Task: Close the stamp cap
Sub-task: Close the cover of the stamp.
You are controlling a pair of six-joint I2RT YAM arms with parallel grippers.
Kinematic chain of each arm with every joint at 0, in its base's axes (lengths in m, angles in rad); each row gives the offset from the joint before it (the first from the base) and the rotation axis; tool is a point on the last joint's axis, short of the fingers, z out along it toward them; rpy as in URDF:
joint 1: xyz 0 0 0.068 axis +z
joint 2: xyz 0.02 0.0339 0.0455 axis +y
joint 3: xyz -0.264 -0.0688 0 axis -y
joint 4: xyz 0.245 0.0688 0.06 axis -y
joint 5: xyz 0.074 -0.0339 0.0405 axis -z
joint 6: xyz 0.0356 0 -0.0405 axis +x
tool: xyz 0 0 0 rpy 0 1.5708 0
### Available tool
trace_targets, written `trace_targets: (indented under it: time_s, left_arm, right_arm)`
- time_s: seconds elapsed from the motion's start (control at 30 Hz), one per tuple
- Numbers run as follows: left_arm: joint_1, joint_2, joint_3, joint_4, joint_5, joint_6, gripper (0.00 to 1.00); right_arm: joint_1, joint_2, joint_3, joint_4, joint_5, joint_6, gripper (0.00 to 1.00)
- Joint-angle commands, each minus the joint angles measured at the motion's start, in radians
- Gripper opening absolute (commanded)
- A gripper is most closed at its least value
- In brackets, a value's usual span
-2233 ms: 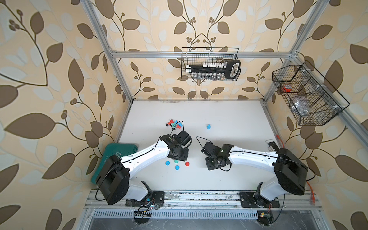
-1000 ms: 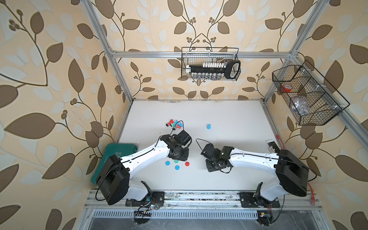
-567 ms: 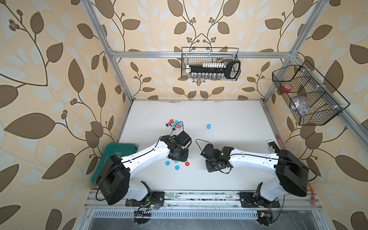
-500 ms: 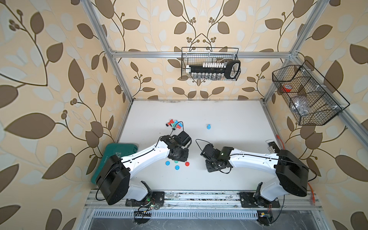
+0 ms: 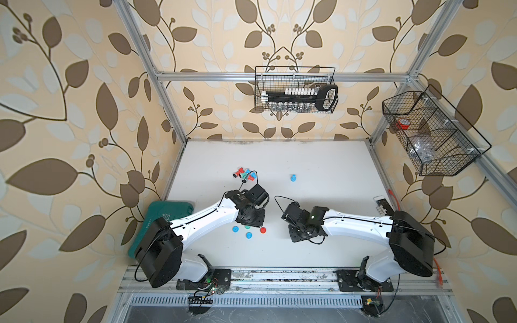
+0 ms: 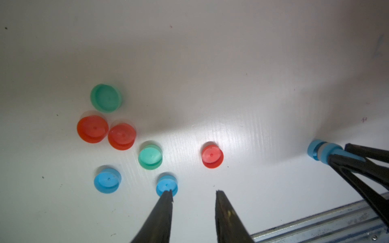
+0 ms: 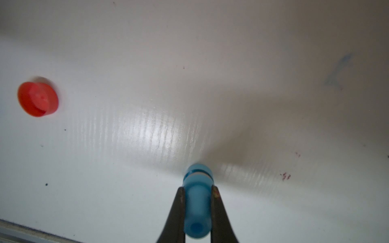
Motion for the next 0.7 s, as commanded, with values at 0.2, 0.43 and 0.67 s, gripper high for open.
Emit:
trace_targets:
  time_s: [0.2,0.43,0.67]
  left_arm:
    - [0.014,-0.014,-0.007,0.0,-0.001,-0.014,0.37]
    - [0.015,-0.015,-0.009,0.0,-0.002,-0.015,0.37]
    - [0.014,-0.014,-0.013,0.002,-0.003,-0.018,0.37]
  right_arm:
    - [0.015,-0.001,-0.002,-0.006,0.008,0.012,0.0]
    - [0.016,0.007,-0.013,0.001,0.003,0.021,0.0]
    - [0.016,0.012,-0.019,0.002,0.0,0.024,0.0]
